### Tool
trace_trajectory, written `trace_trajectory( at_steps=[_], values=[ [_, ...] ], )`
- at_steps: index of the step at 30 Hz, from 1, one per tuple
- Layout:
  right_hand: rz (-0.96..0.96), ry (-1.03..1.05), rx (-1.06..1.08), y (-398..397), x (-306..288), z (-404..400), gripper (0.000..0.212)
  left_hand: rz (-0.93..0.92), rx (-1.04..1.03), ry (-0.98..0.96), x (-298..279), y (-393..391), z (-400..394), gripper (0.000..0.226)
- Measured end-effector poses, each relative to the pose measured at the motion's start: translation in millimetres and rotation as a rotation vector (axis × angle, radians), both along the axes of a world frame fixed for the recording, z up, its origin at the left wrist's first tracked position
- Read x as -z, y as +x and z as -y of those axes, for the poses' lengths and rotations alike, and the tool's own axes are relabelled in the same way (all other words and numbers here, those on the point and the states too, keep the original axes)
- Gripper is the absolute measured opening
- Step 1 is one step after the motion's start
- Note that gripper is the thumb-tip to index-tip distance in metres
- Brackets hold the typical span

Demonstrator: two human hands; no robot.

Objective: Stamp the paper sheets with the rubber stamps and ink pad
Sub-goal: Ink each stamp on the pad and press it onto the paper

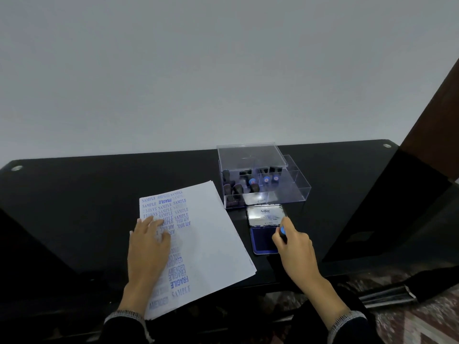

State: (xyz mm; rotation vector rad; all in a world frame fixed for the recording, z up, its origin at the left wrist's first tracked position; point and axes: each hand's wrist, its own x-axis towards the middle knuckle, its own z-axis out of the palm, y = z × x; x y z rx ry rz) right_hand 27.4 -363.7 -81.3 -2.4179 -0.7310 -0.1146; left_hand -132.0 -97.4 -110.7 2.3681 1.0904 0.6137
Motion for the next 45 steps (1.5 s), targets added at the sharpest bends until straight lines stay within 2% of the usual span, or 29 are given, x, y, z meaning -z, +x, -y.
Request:
trace_trajectory(
  at_steps=[5,10,14,19,23,28,34,39,45],
  values=[
    [0.022,-0.067,0.025,-3.3,1.6,-1.7,0.018,-0.026,-0.020,-0.007,-0.2,0.3,-1.0,0.038],
    [-0.034,0.007,0.023,0.4,2.6,-1.5,0.022,-0.052,-0.019,-0.006,1.0,2.3,-0.7,0.038],
    [0.037,-0.065,0.018,-2.7,2.0,-0.9,0.021,-0.056,-0.017,0.002,0.9,1.8,0.4,0.036],
    [-0.024,0.004,0.017,3.8,4.9,0.3,0.022,-0.065,-0.022,0.010,1.8,2.7,-0.1,0.036],
    [0.014,-0.040,0.021,1.6,5.5,-1.0,0.022,-0.068,-0.025,0.010,1.1,3.0,0.2,0.036],
    [0.006,0.008,0.043,3.3,6.0,-2.4,0.023,-0.080,-0.023,0.005,2.4,3.5,-0.5,0.037],
    [0.081,-0.067,0.038,-1.5,5.1,-1.7,0.029,-0.066,-0.025,0.005,2.0,3.4,0.4,0.037],
    [0.023,-0.047,0.045,7.0,4.9,-3.1,0.021,-0.066,-0.030,0.006,1.4,3.4,0.8,0.038],
    [0.096,-0.074,0.041,-1.0,7.5,-2.1,0.020,-0.071,-0.023,0.009,1.0,3.3,0.8,0.039]
  ],
)
